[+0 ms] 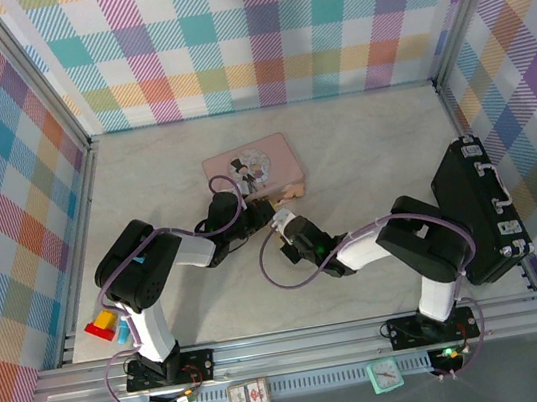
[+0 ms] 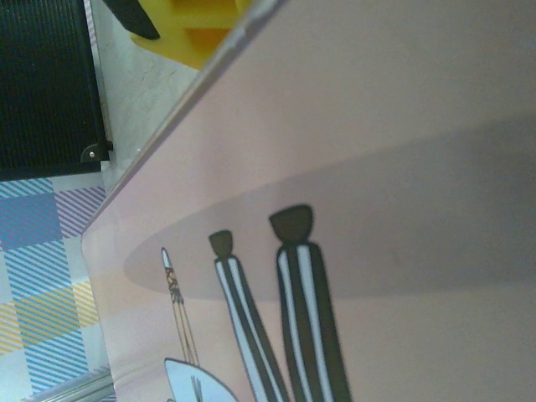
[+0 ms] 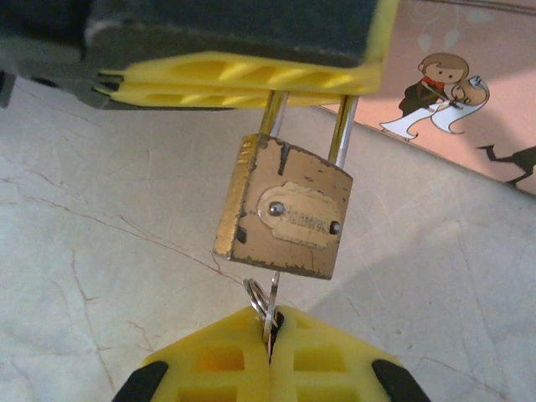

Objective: Unlock the padlock with the key

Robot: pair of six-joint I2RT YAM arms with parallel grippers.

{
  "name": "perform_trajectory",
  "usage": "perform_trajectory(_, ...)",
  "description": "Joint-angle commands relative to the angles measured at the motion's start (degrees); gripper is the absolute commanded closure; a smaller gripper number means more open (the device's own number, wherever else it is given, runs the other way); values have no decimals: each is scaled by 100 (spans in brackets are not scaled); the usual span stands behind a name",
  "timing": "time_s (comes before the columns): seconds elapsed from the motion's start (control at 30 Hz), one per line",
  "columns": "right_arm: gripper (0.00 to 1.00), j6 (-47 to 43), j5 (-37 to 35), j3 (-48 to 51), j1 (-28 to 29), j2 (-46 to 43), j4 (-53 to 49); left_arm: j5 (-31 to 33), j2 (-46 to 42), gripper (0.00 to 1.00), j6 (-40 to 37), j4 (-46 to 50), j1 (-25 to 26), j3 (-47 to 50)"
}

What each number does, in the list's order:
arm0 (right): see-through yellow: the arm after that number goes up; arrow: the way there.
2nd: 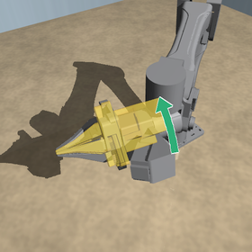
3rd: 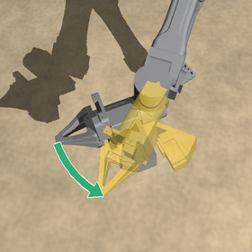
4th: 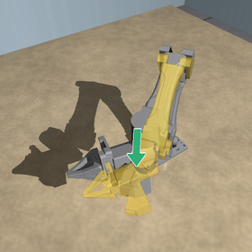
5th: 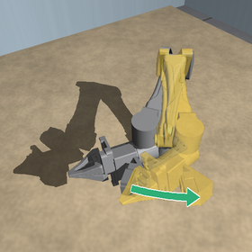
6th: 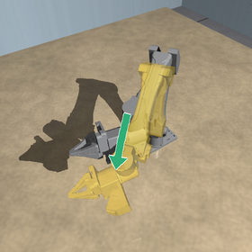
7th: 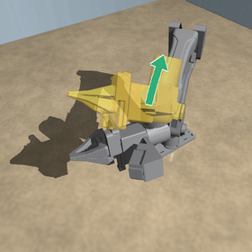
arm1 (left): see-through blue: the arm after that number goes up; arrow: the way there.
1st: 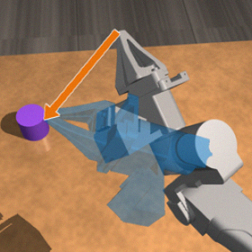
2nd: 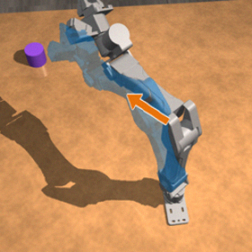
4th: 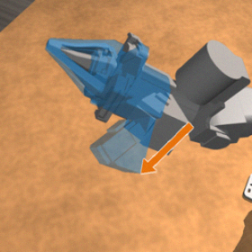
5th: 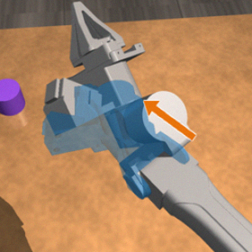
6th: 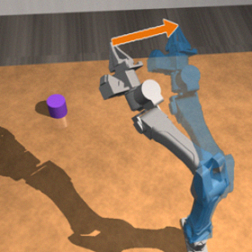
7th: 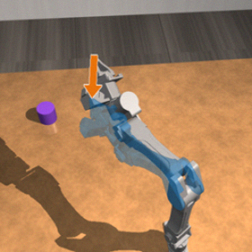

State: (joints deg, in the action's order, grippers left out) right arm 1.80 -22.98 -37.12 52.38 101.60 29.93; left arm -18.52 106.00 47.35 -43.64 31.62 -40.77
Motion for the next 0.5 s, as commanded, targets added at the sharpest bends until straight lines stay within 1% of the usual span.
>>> perform_trajectory(0.0, 98, 638, 395, -108, -111, -239, -46, -626, 128, 90, 898, 550, -33, 156)
perform_trajectory(0.1, 99, 929, 656, -8, -213, -369, -50, -636, 126, 84, 898, 559, -33, 166)
perform_trajectory(0.2, 100, 1164, 879, 60, -298, -439, -89, -648, 148, 73, 898, 567, -33, 168)
perform_trajectory(0.27, 100, 1309, 971, 34, -302, -432, -175, -670, 145, 67, 898, 581, -33, 152)
perform_trajectory(0.47, 100, 1666, 1159, 15, -316, -414, -291, -472, 59, 57, 819, 920, -33, 162)
